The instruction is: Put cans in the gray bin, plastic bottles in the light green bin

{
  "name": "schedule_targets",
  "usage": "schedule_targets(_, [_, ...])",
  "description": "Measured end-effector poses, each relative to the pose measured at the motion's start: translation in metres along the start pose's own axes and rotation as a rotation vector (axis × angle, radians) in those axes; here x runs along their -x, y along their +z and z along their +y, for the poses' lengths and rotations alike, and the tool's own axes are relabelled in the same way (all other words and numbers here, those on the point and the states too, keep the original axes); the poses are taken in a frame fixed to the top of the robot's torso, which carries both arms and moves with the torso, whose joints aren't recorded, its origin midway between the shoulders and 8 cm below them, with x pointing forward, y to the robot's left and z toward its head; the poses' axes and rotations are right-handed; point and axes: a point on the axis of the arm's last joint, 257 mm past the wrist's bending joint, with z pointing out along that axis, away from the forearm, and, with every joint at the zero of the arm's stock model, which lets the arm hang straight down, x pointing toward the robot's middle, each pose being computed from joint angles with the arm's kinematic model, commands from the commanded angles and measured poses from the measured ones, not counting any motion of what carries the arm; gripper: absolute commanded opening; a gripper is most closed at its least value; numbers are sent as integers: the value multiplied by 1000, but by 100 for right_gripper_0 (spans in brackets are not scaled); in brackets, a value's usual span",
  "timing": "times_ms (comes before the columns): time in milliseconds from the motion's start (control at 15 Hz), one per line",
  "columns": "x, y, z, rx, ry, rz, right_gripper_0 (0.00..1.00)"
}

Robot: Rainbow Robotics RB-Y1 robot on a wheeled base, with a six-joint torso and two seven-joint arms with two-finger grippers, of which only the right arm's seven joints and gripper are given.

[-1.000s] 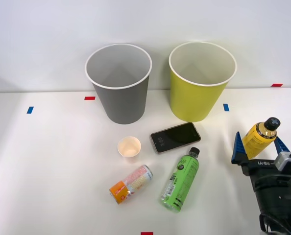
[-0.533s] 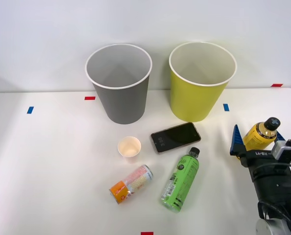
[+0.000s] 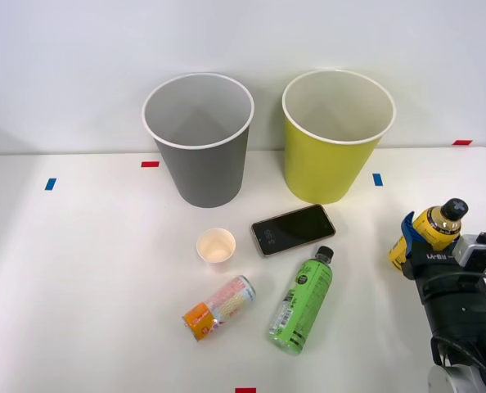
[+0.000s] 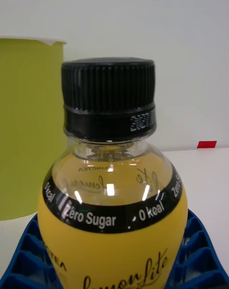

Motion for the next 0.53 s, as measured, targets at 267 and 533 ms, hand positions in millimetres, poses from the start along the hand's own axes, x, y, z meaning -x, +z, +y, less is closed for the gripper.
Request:
schedule_targets(267, [15,3,7,16,-4,-27,0])
schedule_targets(533, [48,11,32,88,-13,24,0])
